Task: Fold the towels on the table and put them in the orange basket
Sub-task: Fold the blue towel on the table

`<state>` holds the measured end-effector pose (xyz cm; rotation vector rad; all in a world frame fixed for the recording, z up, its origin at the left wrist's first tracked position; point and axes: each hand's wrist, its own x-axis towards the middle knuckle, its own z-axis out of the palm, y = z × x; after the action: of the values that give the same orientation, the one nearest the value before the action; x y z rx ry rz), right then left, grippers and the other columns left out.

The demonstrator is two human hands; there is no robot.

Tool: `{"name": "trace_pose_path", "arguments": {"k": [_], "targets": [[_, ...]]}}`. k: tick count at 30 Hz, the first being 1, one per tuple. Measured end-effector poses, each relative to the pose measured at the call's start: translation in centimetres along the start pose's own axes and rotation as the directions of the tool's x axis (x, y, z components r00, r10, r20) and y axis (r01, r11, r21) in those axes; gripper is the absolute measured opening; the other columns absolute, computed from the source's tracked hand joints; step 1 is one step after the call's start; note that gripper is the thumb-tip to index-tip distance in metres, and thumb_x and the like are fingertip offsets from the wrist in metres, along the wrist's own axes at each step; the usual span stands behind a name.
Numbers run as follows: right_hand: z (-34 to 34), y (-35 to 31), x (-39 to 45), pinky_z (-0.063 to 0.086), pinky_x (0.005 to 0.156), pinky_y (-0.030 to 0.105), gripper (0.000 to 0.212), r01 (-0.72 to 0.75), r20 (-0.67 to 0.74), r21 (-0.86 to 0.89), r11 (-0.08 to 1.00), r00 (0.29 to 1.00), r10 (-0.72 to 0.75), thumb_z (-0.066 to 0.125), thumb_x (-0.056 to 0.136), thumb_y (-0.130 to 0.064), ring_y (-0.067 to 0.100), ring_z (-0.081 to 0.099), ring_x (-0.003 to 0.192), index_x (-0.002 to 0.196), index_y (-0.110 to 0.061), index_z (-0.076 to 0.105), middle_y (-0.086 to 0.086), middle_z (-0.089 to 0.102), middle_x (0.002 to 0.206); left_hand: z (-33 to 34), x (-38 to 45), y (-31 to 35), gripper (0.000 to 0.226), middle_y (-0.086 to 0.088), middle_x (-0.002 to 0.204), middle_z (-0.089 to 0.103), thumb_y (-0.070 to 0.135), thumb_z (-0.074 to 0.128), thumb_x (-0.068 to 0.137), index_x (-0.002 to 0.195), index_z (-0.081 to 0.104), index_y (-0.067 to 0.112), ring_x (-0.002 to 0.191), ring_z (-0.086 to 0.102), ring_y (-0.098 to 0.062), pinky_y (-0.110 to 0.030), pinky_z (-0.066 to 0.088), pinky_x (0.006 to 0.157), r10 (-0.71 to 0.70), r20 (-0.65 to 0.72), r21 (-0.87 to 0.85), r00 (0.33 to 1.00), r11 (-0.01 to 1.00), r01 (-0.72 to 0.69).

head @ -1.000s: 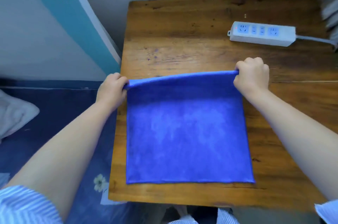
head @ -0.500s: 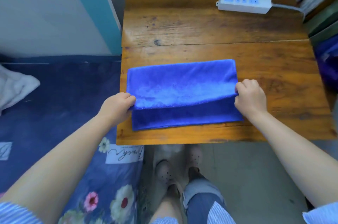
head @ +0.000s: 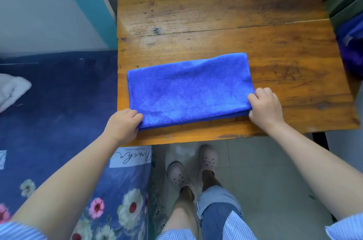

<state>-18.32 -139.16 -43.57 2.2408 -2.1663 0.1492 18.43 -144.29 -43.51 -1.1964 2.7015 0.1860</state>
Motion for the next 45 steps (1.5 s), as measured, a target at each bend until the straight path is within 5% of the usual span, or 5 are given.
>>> {"name": "trace_pose_path", "arguments": {"k": [11, 22, 30, 34, 45], "targets": [[1.6, 0.4, -1.1, 0.022, 0.05, 0.024, 0.019, 0.116, -0.002, -0.126, 0.985, 0.993, -0.117, 0.027, 0.048, -0.002, 0.025, 0.034, 0.059, 0.048, -0.007, 0.046, 0.01, 0.044, 0.048, 2.2, -0.1, 0.4, 0.028, -0.006, 0.039, 0.042, 0.004, 0.026, 0.055, 0.042, 0.05, 0.007, 0.031, 0.042, -0.022, -0.018, 0.029, 0.033, 0.068, -0.034, 0.079, 0.997, 0.995, -0.065], [-2.9, -2.4, 2.3, 0.03, 0.063, 0.031, 0.016, 0.151, 0.396, -0.19, 0.97, 0.916, -0.065, 0.047, 0.068, -0.002, 0.029, 0.056, 0.086, 0.073, -0.01, 0.059, 0.005, 0.058, 0.079, -4.2, 2.5, 2.7, 0.021, 0.001, 0.089, 0.046, 0.01, 0.042, 0.086, 0.105, 0.048, 0.016, 0.088, 0.049, -0.022, -0.023, 0.032, 0.055, -0.168, 0.611, 0.228, 0.773, 0.973, 0.031], [0.1, -10.4, 10.4, 0.045, 0.098, 0.046, 0.045, 0.183, 0.178, 0.197, 0.963, 0.96, -0.218, 0.03, 0.075, -0.002, 0.038, 0.051, 0.122, 0.103, 0.002, 0.064, 0.02, 0.06, 0.123, -4.9, 12.0, 6.0, 0.044, -0.012, 0.147, 0.034, 0.011, 0.026, 0.093, 0.132, 0.043, 0.002, 0.136, 0.031, -0.024, -0.034, 0.03, 0.107, -0.473, 0.09, -0.407, 0.877, 0.786, 0.465], [2.1, -9.7, 11.2, -0.004, 0.117, 0.035, 0.057, 0.095, 0.446, 0.174, 0.98, 0.88, -0.165, 0.026, 0.092, -0.018, 0.019, -0.004, 0.145, 0.147, -0.014, 0.013, 0.0, 0.001, 0.157, -2.1, 13.7, 5.7, 0.053, -0.003, 0.158, 0.003, 0.026, 0.025, 0.1, 0.148, 0.011, 0.01, 0.146, 0.001, -0.017, -0.035, 0.006, 0.117, -0.523, 0.138, -0.257, 0.841, 0.801, 0.54], [2.6, 0.3, 10.7, -0.001, 0.116, 0.037, 0.083, -0.125, 0.412, 0.057, 0.991, 0.906, 0.091, -0.001, 0.074, -0.055, 0.021, 0.001, 0.146, 0.147, -0.018, 0.012, -0.001, 0.007, 0.157, -0.4, 11.5, 0.4, 0.058, -0.005, 0.158, 0.002, 0.039, 0.029, 0.098, 0.149, 0.012, 0.018, 0.147, -0.001, -0.02, -0.036, -0.002, 0.117, -0.619, 0.147, -0.237, 0.771, 0.735, 0.635]]}}
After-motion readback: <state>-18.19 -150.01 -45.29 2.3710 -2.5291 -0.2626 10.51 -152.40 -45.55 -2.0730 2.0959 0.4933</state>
